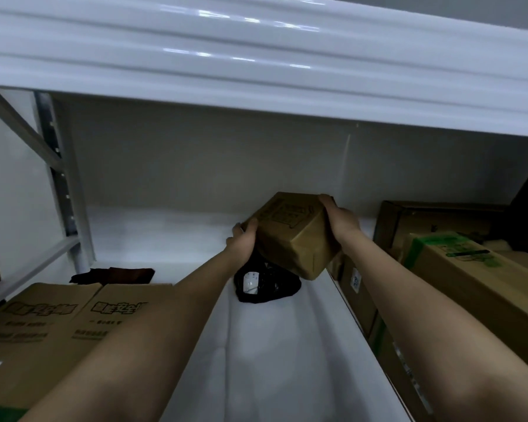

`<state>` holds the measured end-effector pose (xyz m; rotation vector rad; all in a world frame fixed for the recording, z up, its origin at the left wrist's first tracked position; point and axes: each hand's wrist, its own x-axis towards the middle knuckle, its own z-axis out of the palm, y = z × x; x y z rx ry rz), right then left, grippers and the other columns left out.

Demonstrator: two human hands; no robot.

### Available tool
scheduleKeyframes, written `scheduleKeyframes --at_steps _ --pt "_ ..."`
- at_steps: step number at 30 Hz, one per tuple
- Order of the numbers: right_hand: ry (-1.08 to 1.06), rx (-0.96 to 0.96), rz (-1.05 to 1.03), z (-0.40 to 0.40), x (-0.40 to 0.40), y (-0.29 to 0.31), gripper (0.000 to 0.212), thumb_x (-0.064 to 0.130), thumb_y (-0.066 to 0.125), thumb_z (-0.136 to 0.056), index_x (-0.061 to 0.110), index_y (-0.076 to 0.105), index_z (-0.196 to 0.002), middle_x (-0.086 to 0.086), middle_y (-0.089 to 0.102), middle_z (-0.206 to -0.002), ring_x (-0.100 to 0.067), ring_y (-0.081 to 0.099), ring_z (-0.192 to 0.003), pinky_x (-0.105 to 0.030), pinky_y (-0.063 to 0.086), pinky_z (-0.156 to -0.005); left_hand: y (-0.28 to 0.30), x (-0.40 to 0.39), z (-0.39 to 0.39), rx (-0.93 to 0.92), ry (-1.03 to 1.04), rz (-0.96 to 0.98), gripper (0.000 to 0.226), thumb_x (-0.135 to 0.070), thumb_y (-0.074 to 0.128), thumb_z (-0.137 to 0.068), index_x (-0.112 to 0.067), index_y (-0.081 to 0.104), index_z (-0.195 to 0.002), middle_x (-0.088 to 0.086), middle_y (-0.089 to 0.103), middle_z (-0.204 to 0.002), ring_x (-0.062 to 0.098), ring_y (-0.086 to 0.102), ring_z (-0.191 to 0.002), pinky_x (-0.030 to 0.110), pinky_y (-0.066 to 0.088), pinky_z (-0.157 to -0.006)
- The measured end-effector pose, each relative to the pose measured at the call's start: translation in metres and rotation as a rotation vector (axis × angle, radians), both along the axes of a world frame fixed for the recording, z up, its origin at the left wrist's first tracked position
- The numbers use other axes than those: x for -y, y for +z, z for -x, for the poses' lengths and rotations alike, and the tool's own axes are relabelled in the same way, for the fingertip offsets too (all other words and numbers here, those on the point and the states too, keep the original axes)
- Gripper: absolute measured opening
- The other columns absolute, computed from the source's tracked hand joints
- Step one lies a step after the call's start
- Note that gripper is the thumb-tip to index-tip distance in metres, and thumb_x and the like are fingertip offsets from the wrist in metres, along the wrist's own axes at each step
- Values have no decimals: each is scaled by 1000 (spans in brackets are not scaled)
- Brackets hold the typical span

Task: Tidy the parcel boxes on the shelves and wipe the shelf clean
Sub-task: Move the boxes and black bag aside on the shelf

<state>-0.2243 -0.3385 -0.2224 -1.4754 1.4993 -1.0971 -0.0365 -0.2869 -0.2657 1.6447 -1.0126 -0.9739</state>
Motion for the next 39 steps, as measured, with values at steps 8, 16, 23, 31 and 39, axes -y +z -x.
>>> scheduleKeyframes --at_steps 8,16,23,31,39 --pt "137 2 -11 -40 -15 7 87 79 38 -80 15 48 -138 -8 54 -135 -28 53 -118 -39 39 -104 6 -19 -34 -269 89 17 70 -63 38 -91 -24 18 -146 4 44 -119 34 61 -108 41 54 -88" --pt "262 -126 81 -99 -45 10 77 83 19 -81 23 60 -107 -2 58 -104 -20 54 -91 -34 41 -90 5 -48 -81 -446 138 71 67 -50 70 -76 -24 45 -133 9 51 -126 27 60 -97 36 59 -58" --pt "329 75 26 -132 -65 -5 76 74 20 -89 18 69 -102 -4 66 -103 -21 61 -98 -38 46 -96 -26 -48 -120 -566 198 45 109 -69 80 -45 -27 43 -139 10 62 -123 32 68 -96 45 56 -70" --pt "509 445 -286 -139 -75 -33 44 43 53 -93 17 57 -129 -2 59 -127 -14 59 -100 -29 46 -85 -31 -81 -123 -691 67 107 57 -57 37 -93 -13 71 -95 13 71 -100 29 69 -78 39 57 -70" --pt "638 412 -622 -139 -76 -62 109 93 59 -42 22 64 -125 -13 61 -130 -37 57 -119 -53 46 -93 -43 -88 -125 -494 11 30 57 -59 37 -94 -13 69 -99 15 70 -102 30 65 -91 37 52 -82"
